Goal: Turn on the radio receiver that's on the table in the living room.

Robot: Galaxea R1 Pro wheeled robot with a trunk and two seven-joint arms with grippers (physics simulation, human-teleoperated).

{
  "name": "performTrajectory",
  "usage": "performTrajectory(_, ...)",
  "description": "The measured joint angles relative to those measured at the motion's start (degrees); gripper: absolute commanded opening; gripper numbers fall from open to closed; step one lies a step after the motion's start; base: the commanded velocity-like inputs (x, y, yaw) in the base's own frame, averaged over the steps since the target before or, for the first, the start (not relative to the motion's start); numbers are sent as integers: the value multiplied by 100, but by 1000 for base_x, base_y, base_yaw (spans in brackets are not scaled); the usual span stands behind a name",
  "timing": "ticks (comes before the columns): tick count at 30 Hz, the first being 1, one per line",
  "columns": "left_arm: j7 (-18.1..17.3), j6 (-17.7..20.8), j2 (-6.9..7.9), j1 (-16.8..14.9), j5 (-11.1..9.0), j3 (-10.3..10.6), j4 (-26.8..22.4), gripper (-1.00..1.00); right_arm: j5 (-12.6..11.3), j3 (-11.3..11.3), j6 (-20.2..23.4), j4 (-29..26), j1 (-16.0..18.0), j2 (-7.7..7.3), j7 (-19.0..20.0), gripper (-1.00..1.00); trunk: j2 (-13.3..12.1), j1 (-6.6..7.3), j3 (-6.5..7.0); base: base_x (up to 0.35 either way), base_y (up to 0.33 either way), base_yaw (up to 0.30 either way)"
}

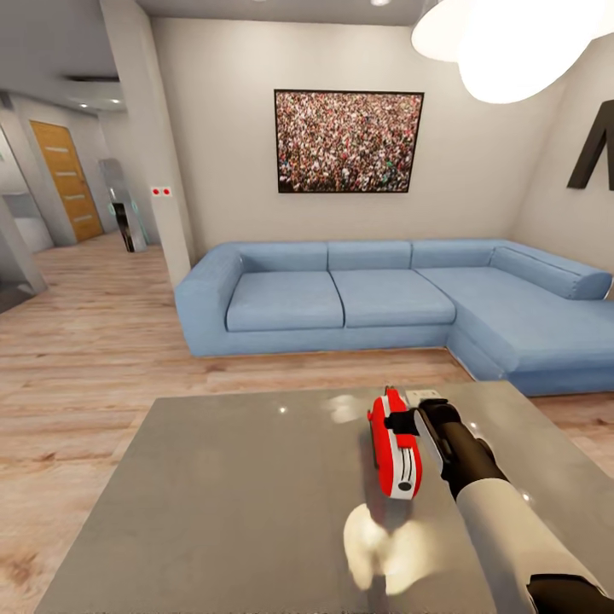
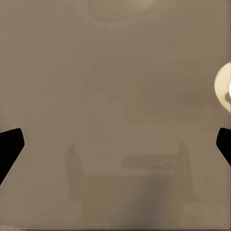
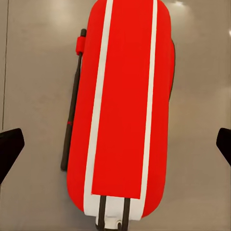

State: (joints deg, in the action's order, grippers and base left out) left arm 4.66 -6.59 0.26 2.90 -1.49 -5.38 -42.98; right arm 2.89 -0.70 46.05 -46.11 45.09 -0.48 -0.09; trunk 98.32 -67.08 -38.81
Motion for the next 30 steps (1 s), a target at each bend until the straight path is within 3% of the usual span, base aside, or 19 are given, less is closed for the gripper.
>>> performTrajectory(7,0,0,0,-1,-5,2,-1,100,-7,0,-4,-3,1,-60,0,100,0,0,-47,0,0,0)
performTrajectory(30,0,0,0,-1,9,2,0,100,-35,20,-8,-3,0,-62,69,100,0,0,-167,0,0,0)
